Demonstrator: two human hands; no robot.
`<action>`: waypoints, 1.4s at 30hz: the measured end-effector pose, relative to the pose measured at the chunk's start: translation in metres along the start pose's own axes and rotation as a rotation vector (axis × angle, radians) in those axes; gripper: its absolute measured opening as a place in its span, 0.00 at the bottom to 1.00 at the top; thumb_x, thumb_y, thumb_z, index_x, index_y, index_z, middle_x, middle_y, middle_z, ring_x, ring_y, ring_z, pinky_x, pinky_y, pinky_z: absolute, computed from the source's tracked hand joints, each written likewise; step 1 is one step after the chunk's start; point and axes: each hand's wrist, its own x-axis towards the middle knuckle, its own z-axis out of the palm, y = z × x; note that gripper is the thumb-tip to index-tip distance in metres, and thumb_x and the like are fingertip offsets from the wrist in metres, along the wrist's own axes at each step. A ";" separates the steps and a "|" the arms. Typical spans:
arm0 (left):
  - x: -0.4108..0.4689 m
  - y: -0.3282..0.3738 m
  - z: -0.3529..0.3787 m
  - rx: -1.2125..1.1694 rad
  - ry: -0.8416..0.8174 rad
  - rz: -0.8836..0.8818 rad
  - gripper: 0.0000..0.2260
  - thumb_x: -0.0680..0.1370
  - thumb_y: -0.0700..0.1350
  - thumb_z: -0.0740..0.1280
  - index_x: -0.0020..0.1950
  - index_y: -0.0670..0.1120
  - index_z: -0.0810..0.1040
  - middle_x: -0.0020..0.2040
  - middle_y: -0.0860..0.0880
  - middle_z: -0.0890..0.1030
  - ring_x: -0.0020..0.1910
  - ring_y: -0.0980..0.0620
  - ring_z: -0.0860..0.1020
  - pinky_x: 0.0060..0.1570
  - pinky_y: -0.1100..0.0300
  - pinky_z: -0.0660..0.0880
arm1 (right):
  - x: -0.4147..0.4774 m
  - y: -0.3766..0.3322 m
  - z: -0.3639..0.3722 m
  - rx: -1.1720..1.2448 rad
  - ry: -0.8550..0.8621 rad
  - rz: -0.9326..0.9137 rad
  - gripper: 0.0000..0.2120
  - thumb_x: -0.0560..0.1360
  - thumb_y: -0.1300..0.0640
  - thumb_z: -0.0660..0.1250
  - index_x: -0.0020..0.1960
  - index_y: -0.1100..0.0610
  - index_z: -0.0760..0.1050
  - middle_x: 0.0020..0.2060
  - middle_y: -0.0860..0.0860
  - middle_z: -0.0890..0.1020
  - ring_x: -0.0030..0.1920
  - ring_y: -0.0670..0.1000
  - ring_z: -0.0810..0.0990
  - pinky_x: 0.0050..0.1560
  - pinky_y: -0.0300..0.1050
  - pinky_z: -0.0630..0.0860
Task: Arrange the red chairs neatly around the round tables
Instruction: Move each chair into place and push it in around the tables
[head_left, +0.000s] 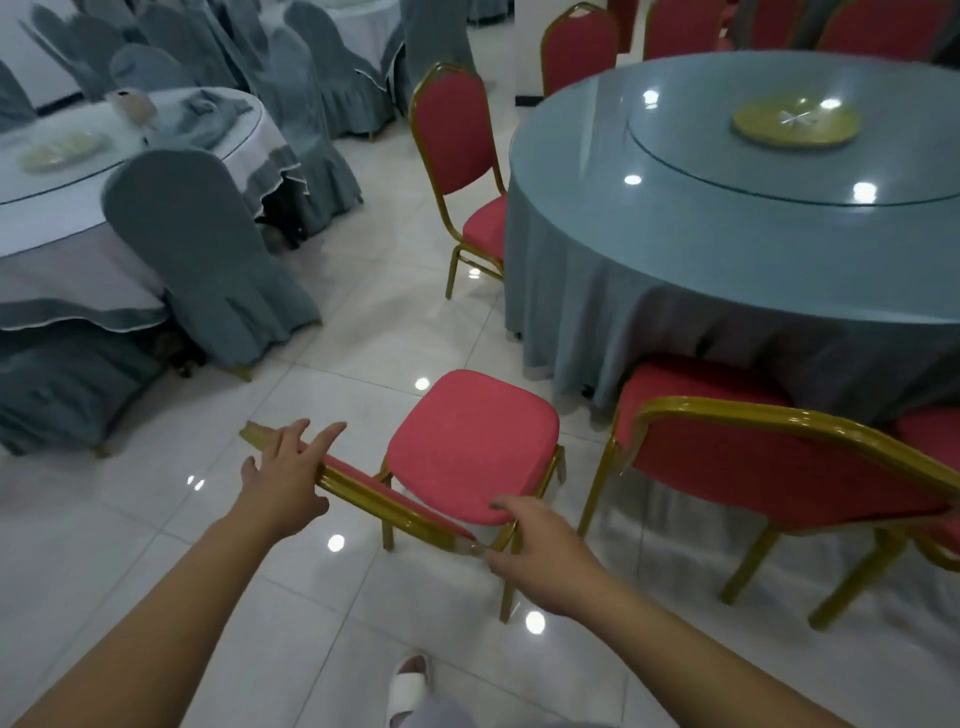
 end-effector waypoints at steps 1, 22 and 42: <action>0.013 -0.017 0.001 -0.009 0.012 0.005 0.45 0.73 0.47 0.76 0.80 0.61 0.50 0.80 0.45 0.52 0.79 0.40 0.52 0.73 0.34 0.57 | 0.015 -0.018 0.020 -0.029 -0.014 -0.006 0.33 0.72 0.45 0.69 0.75 0.45 0.65 0.69 0.45 0.70 0.67 0.49 0.71 0.64 0.43 0.69; 0.284 -0.100 -0.002 -0.178 -0.014 0.506 0.13 0.75 0.46 0.73 0.59 0.55 0.80 0.57 0.54 0.79 0.58 0.51 0.74 0.49 0.53 0.78 | 0.233 -0.114 0.079 -0.324 0.315 0.284 0.14 0.75 0.48 0.63 0.59 0.41 0.78 0.49 0.42 0.80 0.52 0.49 0.77 0.46 0.46 0.75; 0.573 0.027 -0.094 0.024 -0.086 0.764 0.11 0.77 0.44 0.71 0.58 0.53 0.82 0.51 0.51 0.81 0.50 0.51 0.78 0.49 0.53 0.79 | 0.449 -0.098 -0.056 -0.213 0.529 0.352 0.12 0.75 0.47 0.64 0.58 0.40 0.78 0.50 0.43 0.80 0.51 0.51 0.78 0.43 0.46 0.72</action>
